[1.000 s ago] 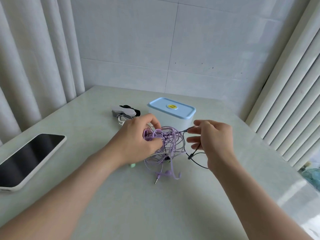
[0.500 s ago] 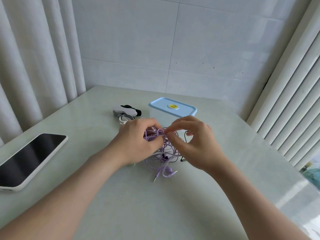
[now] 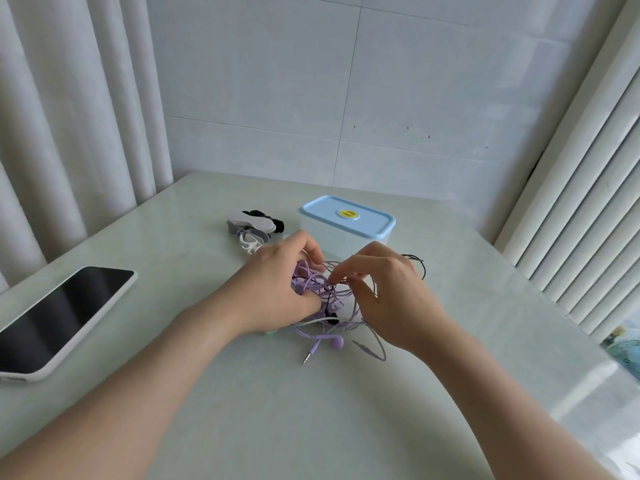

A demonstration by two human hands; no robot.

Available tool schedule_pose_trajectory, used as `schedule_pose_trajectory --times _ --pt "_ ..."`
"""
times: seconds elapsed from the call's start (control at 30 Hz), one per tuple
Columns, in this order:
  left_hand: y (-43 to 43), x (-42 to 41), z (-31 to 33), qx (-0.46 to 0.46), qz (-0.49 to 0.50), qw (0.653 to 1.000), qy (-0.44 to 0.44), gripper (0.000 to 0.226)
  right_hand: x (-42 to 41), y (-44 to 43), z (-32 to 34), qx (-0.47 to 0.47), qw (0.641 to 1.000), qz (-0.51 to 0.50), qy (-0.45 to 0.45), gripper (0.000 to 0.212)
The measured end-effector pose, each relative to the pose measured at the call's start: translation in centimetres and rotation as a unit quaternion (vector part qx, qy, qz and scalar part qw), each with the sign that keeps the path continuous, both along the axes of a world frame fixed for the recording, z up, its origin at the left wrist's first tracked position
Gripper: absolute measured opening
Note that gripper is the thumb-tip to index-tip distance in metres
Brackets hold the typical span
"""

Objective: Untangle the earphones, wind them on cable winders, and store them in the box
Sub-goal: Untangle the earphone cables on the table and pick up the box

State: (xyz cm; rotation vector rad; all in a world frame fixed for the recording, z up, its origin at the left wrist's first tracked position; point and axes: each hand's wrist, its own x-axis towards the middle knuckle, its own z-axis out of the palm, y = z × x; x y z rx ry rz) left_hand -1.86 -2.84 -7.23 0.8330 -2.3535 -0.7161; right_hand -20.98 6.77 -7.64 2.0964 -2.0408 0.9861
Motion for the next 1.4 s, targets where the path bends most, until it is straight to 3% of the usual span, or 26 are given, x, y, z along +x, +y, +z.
schedule_pose_trajectory --times 0.2,0.47,0.63,0.77,0.9,1.03,1.1,1.27,1.4 --pt "-0.1 0.1 -0.2 0.012 -0.020 1.000 -0.001 0.041 0.3 0.1 -0.3 0.052 0.998 -0.009 0.018 0.018" --pt "-0.5 0.0 -0.6 0.000 -0.021 1.000 0.015 0.044 0.0 -0.1 -0.2 0.046 0.999 -0.011 0.012 0.007" --pt "-1.0 0.0 -1.3 -0.109 0.005 0.994 0.030 0.038 -0.1 0.2 -0.1 0.056 0.998 -0.003 0.032 0.006" --pt "-1.4 0.2 -1.0 -0.182 0.074 0.981 0.004 0.020 -0.3 0.0 -0.3 0.091 0.994 -0.014 0.065 0.014" --pt "-1.5 0.1 -1.0 -0.149 0.114 0.982 -0.035 0.021 -0.3 -0.2 -0.6 0.100 0.994 -0.024 0.047 0.014" --pt "-1.4 -0.2 -1.6 -0.150 0.097 0.979 -0.095 0.037 -0.3 -0.1 -0.6 0.106 0.994 -0.022 0.024 0.011" --pt "-1.4 -0.4 -1.8 -0.135 0.088 0.983 -0.092 0.035 -0.2 0.1 -0.5 0.106 0.994 -0.017 0.017 0.006" --pt "-0.9 -0.8 -1.5 -0.045 0.071 0.993 -0.080 0.047 0.2 0.3 0.0 0.065 0.998 0.004 -0.004 0.026" --pt "-0.3 -0.6 -1.2 0.019 0.069 0.994 -0.080 0.042 0.3 0.1 -0.2 0.054 0.998 -0.013 0.006 0.022"
